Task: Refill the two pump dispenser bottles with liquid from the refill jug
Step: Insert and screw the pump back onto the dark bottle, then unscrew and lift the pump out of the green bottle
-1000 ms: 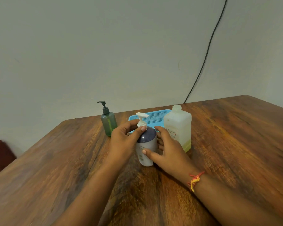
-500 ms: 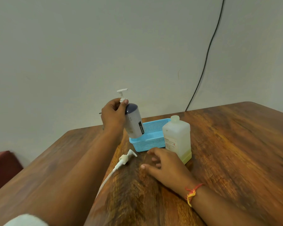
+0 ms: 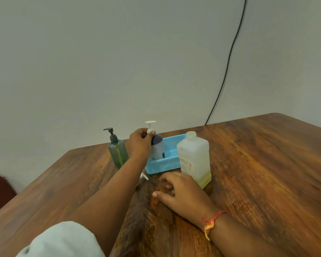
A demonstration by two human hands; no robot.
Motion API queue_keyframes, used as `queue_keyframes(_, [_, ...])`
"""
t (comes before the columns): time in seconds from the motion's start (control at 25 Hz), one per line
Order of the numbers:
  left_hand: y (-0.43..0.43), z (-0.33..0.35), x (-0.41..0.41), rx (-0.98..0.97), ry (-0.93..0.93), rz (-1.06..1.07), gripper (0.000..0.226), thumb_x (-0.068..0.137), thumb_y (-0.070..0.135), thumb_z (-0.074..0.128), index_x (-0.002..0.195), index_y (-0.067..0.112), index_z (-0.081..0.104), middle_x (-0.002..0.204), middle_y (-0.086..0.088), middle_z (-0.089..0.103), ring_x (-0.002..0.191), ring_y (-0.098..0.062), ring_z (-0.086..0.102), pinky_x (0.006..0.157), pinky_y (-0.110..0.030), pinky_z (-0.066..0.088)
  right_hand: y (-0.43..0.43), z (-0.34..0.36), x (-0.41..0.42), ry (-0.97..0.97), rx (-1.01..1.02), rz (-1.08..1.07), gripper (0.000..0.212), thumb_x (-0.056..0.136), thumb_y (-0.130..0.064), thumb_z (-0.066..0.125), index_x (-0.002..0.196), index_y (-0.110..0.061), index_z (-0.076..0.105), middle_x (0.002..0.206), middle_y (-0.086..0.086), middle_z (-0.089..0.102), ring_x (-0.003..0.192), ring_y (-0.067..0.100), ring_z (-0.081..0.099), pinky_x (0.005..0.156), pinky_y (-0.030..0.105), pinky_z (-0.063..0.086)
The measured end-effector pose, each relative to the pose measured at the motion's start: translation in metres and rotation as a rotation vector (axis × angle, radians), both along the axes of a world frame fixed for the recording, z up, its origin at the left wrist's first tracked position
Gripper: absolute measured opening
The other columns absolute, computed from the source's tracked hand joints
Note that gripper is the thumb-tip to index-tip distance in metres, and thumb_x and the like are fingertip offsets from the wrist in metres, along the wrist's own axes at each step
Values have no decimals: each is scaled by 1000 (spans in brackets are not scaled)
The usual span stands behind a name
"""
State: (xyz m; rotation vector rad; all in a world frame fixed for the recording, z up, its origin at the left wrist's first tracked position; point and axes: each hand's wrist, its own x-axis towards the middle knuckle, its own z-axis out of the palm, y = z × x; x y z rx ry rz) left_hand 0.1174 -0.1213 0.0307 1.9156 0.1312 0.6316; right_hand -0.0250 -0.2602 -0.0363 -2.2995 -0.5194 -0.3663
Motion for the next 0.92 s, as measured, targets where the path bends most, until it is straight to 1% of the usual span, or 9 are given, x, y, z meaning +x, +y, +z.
queue_keyframes(0.12, [1, -2, 2, 38, 5, -7, 10, 89, 39, 73, 80, 34, 71, 84, 12, 74, 91, -18, 70, 86, -45, 59, 0, 1, 0, -3, -8, 5, 51, 87, -59, 64, 127, -26, 61, 111, -9, 61, 100, 5, 58, 83, 29, 57])
queue_keyframes(0.2, [4, -1, -2, 82, 20, -52, 12, 91, 37, 72, 100, 29, 73, 103, 7, 76, 104, -19, 69, 92, -41, 57, 0, 0, 0, -4, -9, 1, 51, 87, -60, 64, 126, -27, 61, 112, -10, 62, 101, 4, 58, 83, 28, 57])
queue_keyframes(0.28, [8, -2, -14, 67, 21, -59, 41, 91, 35, 73, 127, 17, 65, 128, 1, 67, 118, -18, 62, 98, -34, 52, -1, 0, 0, -3, -9, -2, 52, 86, -61, 64, 126, -28, 62, 114, -10, 63, 101, 4, 59, 84, 28, 57])
queue_keyframes(0.32, [13, -5, -20, 34, 2, -6, 46, 90, 34, 74, 130, 15, 61, 132, -2, 64, 117, -17, 59, 94, -31, 51, -1, 0, 0, -2, -5, 1, 52, 86, -61, 65, 127, -29, 62, 115, -11, 63, 102, 3, 59, 85, 27, 57])
queue_keyframes(0.4, [33, -18, -30, -12, -45, 179, 42, 88, 34, 76, 119, 15, 56, 124, -5, 60, 104, -16, 56, 80, -26, 48, -1, 0, -1, 3, 2, 9, 53, 85, -61, 65, 128, -30, 61, 116, -12, 63, 102, 3, 60, 86, 26, 57])
queue_keyframes(0.48, [62, -34, -32, -51, 21, 353, 52, 83, 37, 80, 116, 14, 50, 122, -8, 51, 105, -22, 53, 84, -34, 52, 1, 1, -2, 8, -6, 14, 52, 85, -61, 65, 128, -31, 61, 116, -13, 63, 101, 2, 60, 86, 26, 57])
queue_keyframes(0.56, [88, -44, -28, -105, 208, 440, 70, 77, 42, 84, 126, 10, 46, 131, -11, 48, 115, -30, 54, 96, -48, 53, 3, 2, -3, 8, -15, 14, 52, 85, -60, 66, 128, -31, 61, 116, -13, 63, 101, 1, 60, 85, 26, 57])
queue_keyframes(0.68, [104, -50, -23, -190, 361, 325, 85, 78, 41, 84, 143, 10, 38, 140, -13, 49, 123, -33, 54, 99, -47, 51, 4, 3, -5, 11, -25, 20, 52, 87, -58, 66, 130, -31, 60, 118, -14, 62, 102, 0, 59, 87, 24, 56])
queue_keyframes(0.92, [109, -53, -3, -144, 327, 151, 80, 84, 34, 80, 148, 13, 38, 151, -10, 48, 133, -32, 52, 108, -46, 44, 2, 4, -4, 14, -57, 14, 50, 88, -60, 63, 130, -34, 60, 112, -21, 57, 101, -1, 58, 86, 23, 55])
